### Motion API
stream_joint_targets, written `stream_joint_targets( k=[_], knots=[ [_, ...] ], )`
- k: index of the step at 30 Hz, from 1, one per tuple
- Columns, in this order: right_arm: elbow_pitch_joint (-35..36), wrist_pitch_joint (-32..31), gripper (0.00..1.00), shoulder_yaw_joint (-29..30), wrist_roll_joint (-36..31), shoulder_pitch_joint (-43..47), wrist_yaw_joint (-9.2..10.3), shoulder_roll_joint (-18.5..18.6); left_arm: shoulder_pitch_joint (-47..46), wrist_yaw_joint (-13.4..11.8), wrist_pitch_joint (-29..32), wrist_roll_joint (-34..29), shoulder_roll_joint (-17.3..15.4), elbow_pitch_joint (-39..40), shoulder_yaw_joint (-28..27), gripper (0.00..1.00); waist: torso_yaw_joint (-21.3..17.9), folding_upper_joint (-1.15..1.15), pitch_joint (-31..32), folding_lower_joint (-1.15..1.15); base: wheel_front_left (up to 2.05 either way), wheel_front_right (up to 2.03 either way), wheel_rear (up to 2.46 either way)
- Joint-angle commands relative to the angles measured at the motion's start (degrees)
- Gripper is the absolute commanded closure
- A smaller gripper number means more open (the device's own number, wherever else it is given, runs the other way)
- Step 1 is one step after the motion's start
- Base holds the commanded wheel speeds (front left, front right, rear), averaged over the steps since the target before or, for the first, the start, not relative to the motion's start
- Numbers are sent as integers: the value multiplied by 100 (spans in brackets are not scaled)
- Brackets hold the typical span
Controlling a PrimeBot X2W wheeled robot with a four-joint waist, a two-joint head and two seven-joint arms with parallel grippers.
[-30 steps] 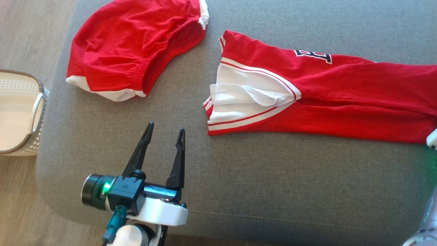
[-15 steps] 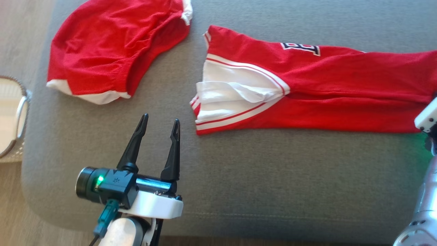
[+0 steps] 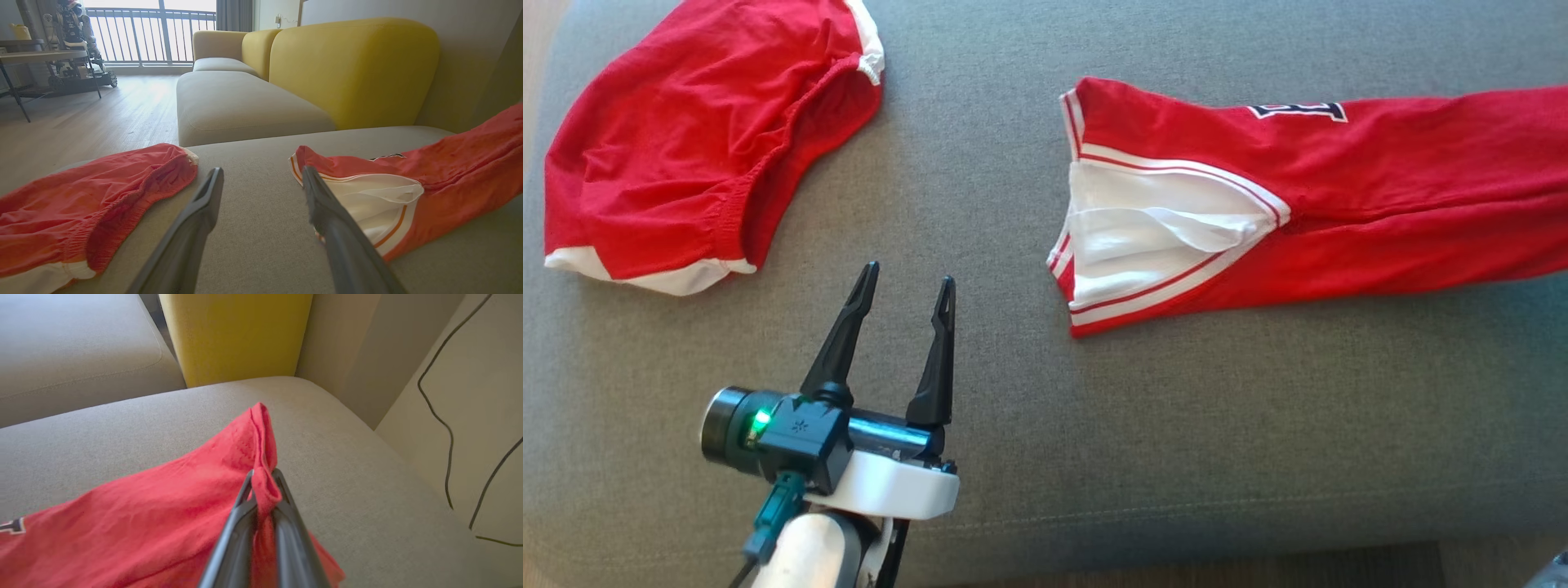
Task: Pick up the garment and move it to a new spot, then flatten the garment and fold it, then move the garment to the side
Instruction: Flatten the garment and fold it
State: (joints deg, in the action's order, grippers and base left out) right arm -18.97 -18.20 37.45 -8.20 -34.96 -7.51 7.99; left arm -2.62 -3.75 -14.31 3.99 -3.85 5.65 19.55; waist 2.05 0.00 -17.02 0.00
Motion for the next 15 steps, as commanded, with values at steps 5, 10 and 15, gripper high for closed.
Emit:
stream_joint_targets(
  k=[5,10,15],
  knots=[
    [1015,-596,100,-838,485,62,2,-151,-101,83,-69,-92,28,151,-221,0,55,0,143,0,0,0,0],
    [1567,-1105,100,-1309,1072,283,2,-369,-79,76,-69,-83,49,127,-170,0,141,0,247,0,0,0,0],
    [2015,-1476,100,-1856,1712,375,2,-499,-82,44,-69,-7,75,116,-69,0,231,0,345,0,0,0,0]
  ],
)
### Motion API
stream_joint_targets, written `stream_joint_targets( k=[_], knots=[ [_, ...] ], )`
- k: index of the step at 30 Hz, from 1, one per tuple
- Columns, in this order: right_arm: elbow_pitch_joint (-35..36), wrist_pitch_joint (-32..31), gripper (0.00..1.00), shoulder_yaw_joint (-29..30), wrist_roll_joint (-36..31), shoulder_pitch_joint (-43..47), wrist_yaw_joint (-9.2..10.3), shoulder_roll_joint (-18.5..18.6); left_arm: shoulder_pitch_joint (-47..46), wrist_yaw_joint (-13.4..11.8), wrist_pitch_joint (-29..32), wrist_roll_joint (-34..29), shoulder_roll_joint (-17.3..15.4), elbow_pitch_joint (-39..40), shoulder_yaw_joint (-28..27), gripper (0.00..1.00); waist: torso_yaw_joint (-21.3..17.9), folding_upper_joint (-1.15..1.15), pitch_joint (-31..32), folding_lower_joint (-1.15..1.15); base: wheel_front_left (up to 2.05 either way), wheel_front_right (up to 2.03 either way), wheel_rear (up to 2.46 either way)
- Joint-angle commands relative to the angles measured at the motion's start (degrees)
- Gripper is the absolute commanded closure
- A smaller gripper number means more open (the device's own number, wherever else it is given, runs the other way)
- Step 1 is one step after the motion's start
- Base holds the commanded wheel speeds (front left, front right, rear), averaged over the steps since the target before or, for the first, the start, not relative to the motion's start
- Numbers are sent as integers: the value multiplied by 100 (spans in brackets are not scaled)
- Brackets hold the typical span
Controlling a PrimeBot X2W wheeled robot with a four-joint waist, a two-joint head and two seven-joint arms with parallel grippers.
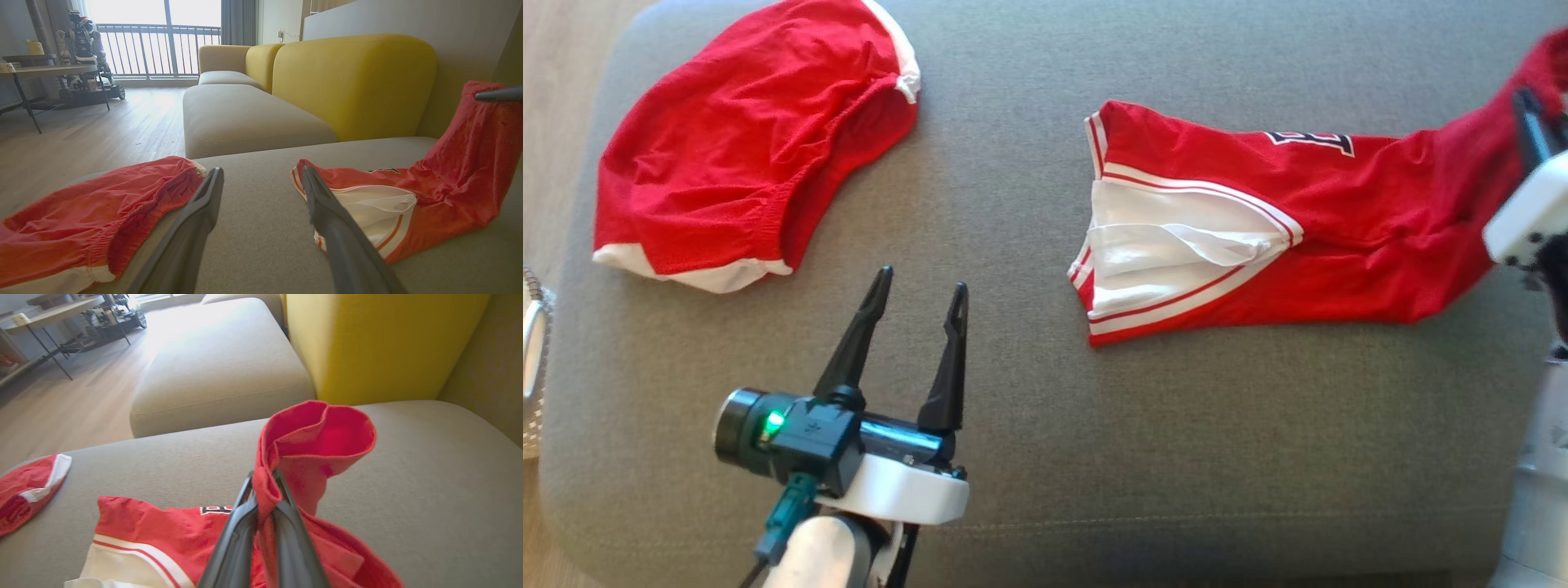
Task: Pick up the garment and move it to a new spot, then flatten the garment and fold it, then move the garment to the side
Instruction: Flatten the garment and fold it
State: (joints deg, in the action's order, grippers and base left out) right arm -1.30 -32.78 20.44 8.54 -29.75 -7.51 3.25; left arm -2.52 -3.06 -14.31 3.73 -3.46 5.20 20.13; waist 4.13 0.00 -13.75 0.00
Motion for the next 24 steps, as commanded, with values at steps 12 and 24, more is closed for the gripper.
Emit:
stream_joint_targets(
  k=[12,24],
  knots=[
    [-1180,802,100,-1476,1306,-388,2,-36,-163,-58,-69,117,54,62,69,0,646,0,79,0,0,0,0],
    [-2612,1597,100,-2576,2032,-628,2,-36,-189,-185,-69,362,57,43,247,0,1078,0,150,0,0,0,0]
  ],
)
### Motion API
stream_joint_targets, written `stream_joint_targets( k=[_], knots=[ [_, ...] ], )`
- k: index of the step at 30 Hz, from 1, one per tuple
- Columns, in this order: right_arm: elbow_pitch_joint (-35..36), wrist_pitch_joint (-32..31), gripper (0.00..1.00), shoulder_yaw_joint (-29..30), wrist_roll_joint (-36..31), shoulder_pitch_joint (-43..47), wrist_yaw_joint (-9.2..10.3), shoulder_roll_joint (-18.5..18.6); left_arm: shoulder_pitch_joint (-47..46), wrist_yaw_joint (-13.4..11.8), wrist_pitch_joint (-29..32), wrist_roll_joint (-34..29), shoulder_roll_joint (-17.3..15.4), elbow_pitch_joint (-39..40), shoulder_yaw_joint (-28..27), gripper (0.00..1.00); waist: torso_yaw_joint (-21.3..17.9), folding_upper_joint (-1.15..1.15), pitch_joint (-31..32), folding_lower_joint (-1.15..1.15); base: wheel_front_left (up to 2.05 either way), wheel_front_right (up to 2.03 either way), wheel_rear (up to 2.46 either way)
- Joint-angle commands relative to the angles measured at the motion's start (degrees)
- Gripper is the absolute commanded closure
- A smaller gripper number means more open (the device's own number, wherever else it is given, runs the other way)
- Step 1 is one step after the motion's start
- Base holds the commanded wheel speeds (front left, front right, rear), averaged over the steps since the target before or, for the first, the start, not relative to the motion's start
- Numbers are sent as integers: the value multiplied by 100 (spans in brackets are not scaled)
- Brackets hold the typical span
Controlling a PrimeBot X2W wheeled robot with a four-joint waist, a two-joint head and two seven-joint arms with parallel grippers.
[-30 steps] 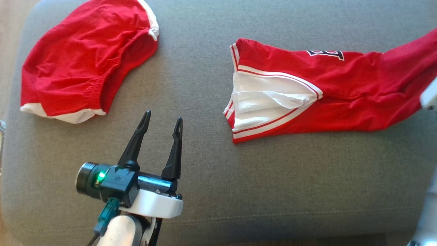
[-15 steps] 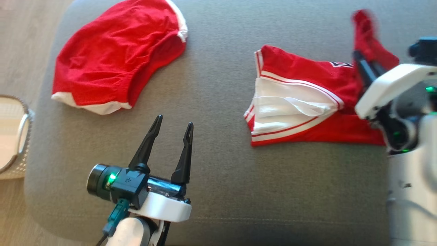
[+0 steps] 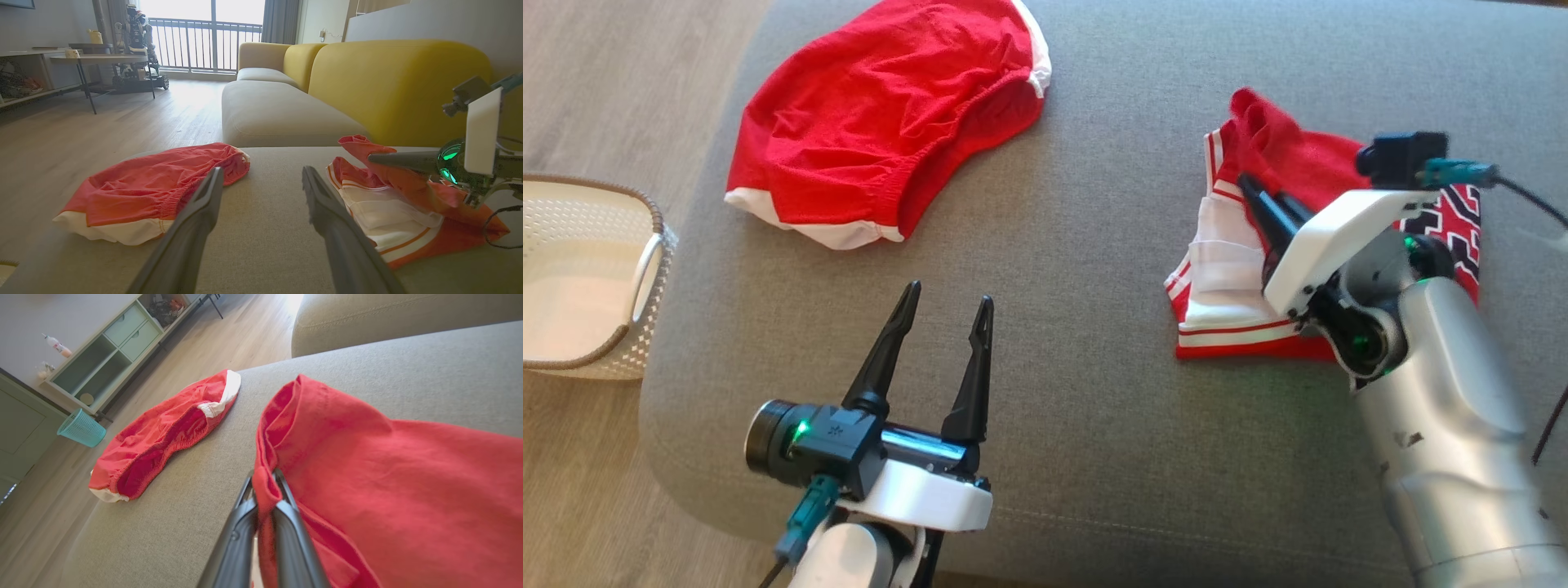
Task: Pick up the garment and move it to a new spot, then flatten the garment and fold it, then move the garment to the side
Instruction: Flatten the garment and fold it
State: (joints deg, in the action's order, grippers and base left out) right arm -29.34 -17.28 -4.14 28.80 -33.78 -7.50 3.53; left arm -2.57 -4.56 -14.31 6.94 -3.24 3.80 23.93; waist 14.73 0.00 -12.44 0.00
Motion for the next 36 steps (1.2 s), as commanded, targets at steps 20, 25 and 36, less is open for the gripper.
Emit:
stream_joint_targets(
  k=[20,25,36],
  knots=[
    [984,638,0,477,-108,31,1,-65,-80,-232,-69,93,35,288,-316,0,-515,0,148,0,0,0,0],
    [2008,874,0,664,-672,604,1,-65,9,-268,-69,161,35,318,-526,0,-749,0,228,0,0,0,0],
    [2088,3156,0,659,-2297,2528,1,27,500,-260,-69,114,36,332,-983,0,-1072,0,695,0,0,0,0]
  ],
)
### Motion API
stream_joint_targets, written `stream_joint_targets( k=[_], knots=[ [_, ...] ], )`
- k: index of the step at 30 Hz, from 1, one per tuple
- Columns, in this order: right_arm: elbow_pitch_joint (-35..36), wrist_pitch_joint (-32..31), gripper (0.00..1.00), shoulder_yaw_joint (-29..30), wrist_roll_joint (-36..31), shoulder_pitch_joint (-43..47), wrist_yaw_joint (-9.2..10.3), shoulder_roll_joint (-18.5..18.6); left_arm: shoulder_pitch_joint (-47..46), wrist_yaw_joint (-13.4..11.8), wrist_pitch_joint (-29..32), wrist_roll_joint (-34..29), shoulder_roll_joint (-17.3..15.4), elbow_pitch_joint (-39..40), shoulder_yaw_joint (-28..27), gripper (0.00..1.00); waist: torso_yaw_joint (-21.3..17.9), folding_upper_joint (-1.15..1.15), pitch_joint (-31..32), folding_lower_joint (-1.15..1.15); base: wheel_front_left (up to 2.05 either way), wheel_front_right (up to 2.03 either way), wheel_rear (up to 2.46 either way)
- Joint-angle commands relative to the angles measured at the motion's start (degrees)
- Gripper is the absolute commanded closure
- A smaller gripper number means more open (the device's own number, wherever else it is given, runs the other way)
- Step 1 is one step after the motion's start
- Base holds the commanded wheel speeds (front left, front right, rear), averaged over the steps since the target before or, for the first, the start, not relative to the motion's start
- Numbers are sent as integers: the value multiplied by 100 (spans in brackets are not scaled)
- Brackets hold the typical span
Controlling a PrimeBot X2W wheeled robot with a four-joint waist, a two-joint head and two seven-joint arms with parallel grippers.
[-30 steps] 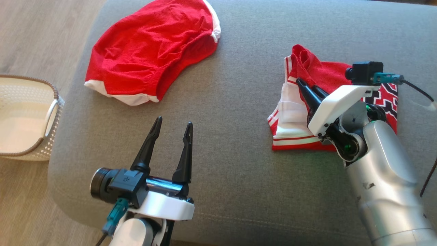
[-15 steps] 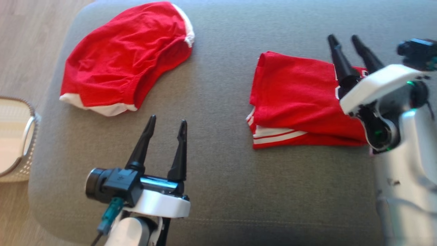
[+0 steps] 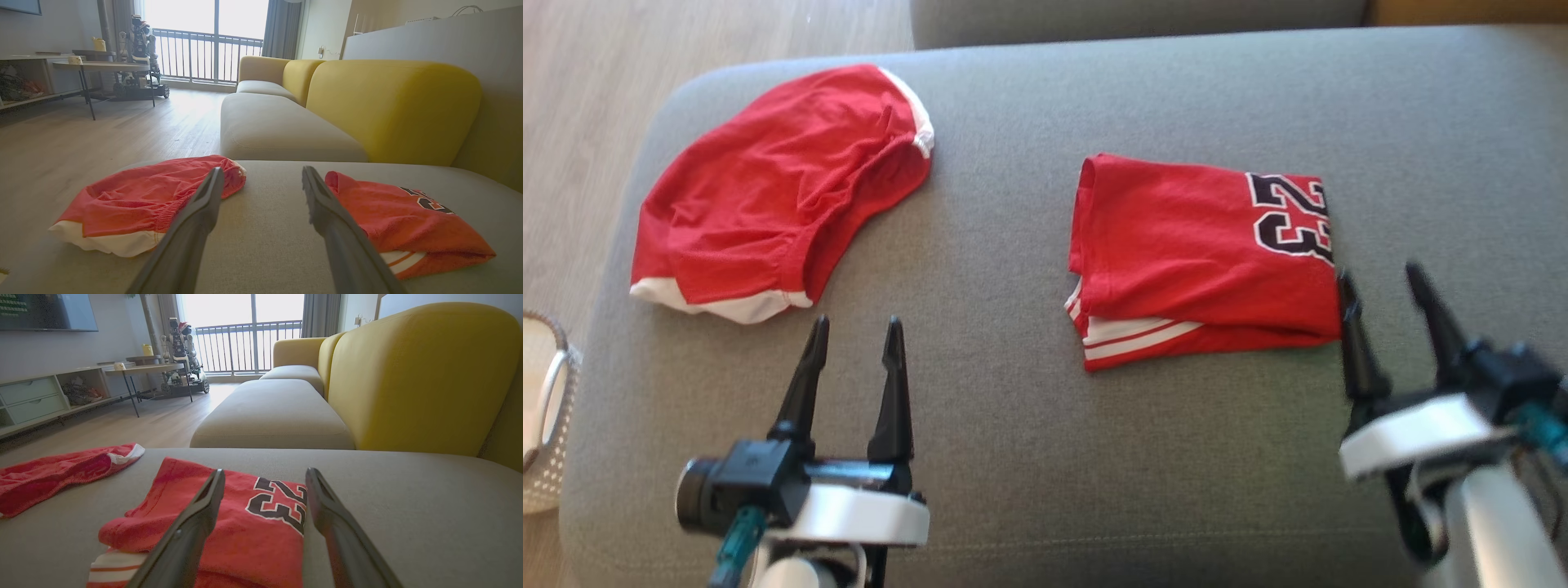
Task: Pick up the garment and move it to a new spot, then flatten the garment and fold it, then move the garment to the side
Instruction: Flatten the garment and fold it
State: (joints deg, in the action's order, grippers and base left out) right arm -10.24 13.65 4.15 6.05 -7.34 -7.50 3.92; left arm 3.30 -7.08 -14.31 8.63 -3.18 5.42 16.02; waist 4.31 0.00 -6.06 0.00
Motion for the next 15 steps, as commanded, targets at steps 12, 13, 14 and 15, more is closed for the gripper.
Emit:
stream_joint_targets(
  k=[12,13,14,15],
  knots=[
    [568,133,0,-519,123,858,1,-101,318,132,-69,-353,30,173,-308,0,-4,0,259,0,0,0,0],
    [551,133,0,-537,146,875,1,-101,352,143,-69,-386,30,159,-299,0,-8,0,279,0,0,0,0],
    [523,134,0,-558,191,891,1,-102,381,151,-69,-407,30,151,-292,0,-12,0,300,0,0,0,0],
    [504,134,0,-579,224,900,1,-102,407,154,-69,-423,30,147,-290,0,-19,0,323,0,0,0,0]
  ],
)
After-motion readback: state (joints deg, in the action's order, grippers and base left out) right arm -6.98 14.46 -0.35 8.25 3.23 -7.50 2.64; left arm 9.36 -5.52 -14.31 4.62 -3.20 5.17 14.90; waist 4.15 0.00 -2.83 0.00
